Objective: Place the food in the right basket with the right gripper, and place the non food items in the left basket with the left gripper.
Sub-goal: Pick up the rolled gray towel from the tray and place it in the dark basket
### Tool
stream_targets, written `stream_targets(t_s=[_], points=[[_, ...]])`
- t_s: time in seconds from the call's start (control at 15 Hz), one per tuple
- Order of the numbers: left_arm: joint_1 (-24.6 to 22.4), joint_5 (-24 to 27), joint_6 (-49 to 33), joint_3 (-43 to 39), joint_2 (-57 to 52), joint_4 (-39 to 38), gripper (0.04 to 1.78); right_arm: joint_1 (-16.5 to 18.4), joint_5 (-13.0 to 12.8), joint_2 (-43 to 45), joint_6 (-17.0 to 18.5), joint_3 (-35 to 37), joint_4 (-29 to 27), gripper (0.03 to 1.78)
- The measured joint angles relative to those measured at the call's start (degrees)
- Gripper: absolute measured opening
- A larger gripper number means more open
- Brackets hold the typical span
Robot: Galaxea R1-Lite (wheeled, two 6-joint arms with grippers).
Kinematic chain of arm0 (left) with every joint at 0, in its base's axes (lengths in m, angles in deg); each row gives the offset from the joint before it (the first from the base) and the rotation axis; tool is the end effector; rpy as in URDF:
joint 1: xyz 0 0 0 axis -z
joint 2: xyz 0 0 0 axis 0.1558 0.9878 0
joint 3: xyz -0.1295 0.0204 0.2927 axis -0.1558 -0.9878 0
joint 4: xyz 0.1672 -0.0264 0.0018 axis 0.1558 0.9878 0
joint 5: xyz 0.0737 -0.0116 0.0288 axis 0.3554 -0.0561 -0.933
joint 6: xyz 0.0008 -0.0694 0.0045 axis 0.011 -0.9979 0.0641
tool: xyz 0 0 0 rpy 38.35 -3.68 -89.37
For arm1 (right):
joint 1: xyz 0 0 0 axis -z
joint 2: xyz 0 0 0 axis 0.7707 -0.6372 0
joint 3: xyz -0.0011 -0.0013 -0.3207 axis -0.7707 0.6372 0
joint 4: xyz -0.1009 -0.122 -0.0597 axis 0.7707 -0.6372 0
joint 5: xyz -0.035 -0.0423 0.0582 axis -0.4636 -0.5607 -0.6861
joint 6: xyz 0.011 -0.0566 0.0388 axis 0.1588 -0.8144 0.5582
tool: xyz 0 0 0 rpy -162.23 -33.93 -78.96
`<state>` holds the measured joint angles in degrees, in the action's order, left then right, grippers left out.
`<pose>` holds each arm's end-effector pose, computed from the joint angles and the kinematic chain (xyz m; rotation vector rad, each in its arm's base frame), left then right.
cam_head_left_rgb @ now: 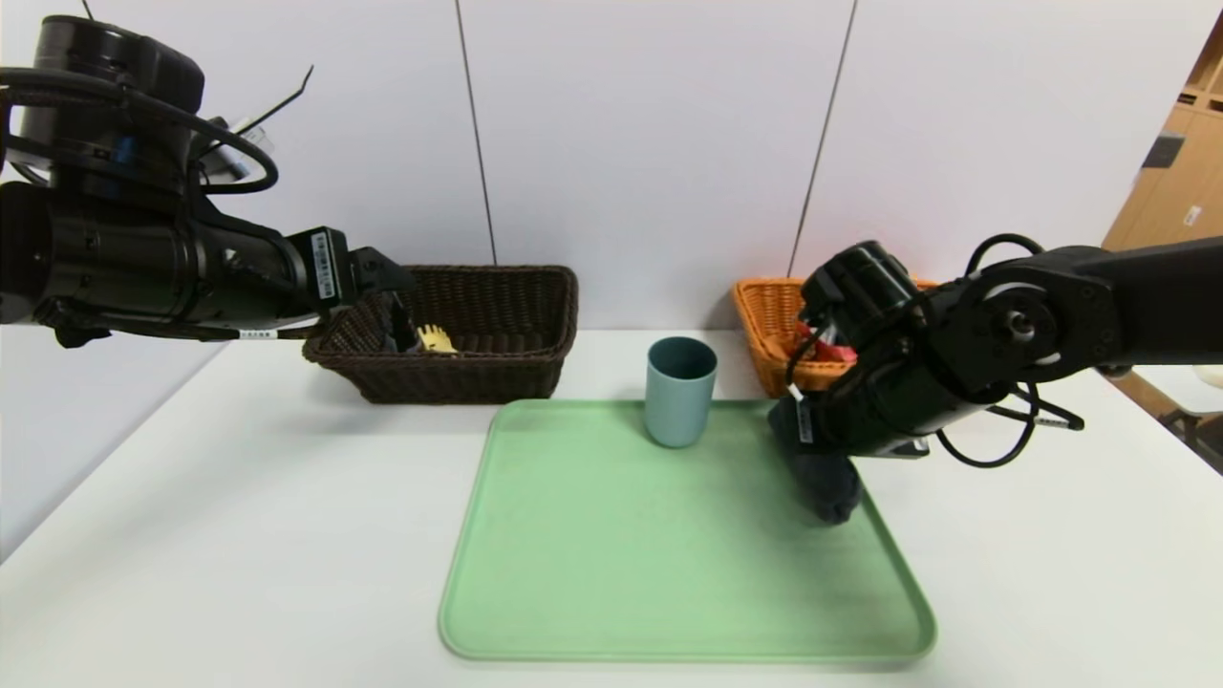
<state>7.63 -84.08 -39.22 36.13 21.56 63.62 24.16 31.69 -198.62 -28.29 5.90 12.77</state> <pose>0.2707 -0.0752 0.2947 -0.2803 0.5131 -0.1157 0.3189 0.1464 0.1652 0.0742 1.0118 0.0800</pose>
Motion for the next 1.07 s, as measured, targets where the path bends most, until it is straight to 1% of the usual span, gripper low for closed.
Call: stream_targets(t_s=[0.07,0.13,0.33,0.4,0.47,0.53,0.6,0.67,0.73,0.87,0.93,1.0,1.07], points=[[0.0,0.0,0.0,0.0,0.0,0.0,1.69,0.0,1.4,1.1,0.3,0.0,-0.7,0.18],[0.0,0.0,0.0,0.0,0.0,0.0,1.69,0.0,3.8,2.7,0.7,-0.2,-1.8,0.18],[-0.1,0.0,0.0,-0.3,-0.2,0.0,1.69,0.3,12.8,8.5,1.4,-2.6,-5.0,0.18],[-0.1,0.0,0.0,-0.6,-0.4,0.0,1.69,0.4,14.6,10.8,1.0,-4.2,-5.2,0.18],[-0.1,0.0,0.0,-1.1,-0.6,0.0,1.69,0.4,15.6,12.6,-0.2,-6.2,-4.6,0.18],[0.0,0.0,0.0,-1.8,-0.8,0.0,1.69,0.2,16.8,14.2,-2.2,-8.1,-3.1,0.18],[0.0,-0.1,0.0,-2.8,-1.3,-0.1,1.69,-0.6,18.5,15.3,-4.2,-10.0,0.2,0.18],[0.0,-0.1,0.1,-3.9,-1.9,0.0,1.69,-2.1,19.4,15.8,-5.2,-11.2,4.1,0.18],[0.0,-0.1,0.0,-5.1,-2.6,-0.1,1.69,-4.0,19.7,15.6,-5.8,-12.1,8.6,0.18],[0.0,0.0,0.1,-7.4,-4.5,-0.1,1.69,-8.0,19.3,12.9,-6.3,-14.0,17.6,0.18],[0.1,0.0,0.1,-8.5,-5.5,-0.1,1.69,-9.6,18.5,10.9,-6.3,-15.6,20.8,0.18],[0.1,0.0,0.1,-9.6,-6.6,-0.1,1.69,-10.9,17.0,8.3,-6.3,-18.0,22.9,0.18],[0.1,0.0,0.1,-11.1,-7.8,-0.1,1.69,-12.0,15.4,5.7,-6.3,-20.5,23.7,0.18]])
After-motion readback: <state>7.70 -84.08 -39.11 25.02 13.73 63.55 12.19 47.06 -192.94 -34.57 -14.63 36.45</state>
